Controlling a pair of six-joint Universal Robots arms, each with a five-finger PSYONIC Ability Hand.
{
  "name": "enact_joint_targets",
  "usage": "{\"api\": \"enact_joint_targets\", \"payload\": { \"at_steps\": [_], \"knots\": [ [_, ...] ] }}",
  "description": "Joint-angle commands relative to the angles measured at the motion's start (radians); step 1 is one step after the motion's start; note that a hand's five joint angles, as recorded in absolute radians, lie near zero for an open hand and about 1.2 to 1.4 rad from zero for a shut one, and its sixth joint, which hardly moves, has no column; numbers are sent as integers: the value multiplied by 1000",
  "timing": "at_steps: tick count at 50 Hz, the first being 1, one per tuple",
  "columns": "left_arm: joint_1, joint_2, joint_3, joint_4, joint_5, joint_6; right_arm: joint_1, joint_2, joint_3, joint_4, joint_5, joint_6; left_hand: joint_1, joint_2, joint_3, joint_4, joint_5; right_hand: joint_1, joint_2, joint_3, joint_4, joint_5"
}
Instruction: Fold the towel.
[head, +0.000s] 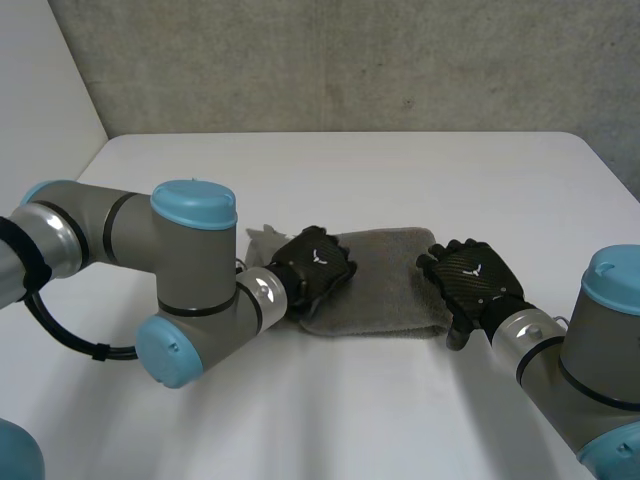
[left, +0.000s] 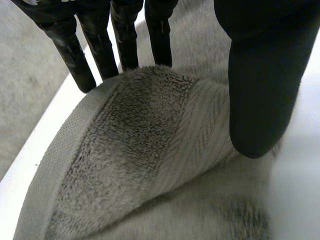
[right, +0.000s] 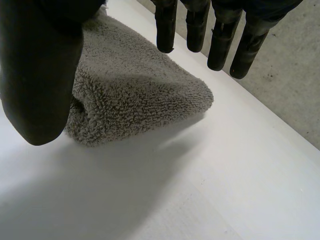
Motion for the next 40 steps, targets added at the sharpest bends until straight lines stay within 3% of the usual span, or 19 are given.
{"api": "enact_joint_targets", "payload": {
  "at_steps": [1, 12, 21, 26, 28, 34, 37, 39, 40],
  "knots": [
    [33, 30, -40, -14, -117, 30, 0, 1, 0, 0, -1, -4, 181, 185, 185, 186, 186, 1, 11, 12, 8, -7],
    [80, 222, -266, 88, -137, 14, 14, 1, 9, 0, -3, -4, 75, 79, 80, 80, 81, 7, 17, 18, 14, -2],
    [89, 274, -426, 161, -163, 17, 15, 4, 24, -21, 0, 2, 49, 53, 53, 54, 54, 30, 40, 42, 38, 22],
    [106, 282, -496, 156, -211, 14, 15, 7, 28, -34, 2, 0, 125, 129, 129, 130, 131, 54, 64, 65, 61, 45],
    [107, 306, -542, 155, -223, 14, 15, 7, 29, -35, 2, -3, 289, 293, 293, 293, 294, 54, 64, 65, 61, 45],
    [109, 363, -591, 164, -223, 11, 15, 12, 29, -37, 2, -6, 313, 317, 317, 318, 319, 54, 64, 65, 61, 45],
    [107, 414, -611, 168, -225, 3, 15, 13, 29, -37, 2, -7, 263, 267, 267, 268, 269, 54, 64, 65, 61, 45],
    [103, 457, -623, 176, -225, -33, 15, 13, 31, -38, 2, -7, -29, -25, -24, -24, -23, 57, 67, 68, 64, 48],
    [103, 457, -623, 176, -225, -33, 15, 13, 31, -38, 2, -7, -30, -26, -26, -26, -25, 57, 67, 68, 64, 48]
  ]
}}
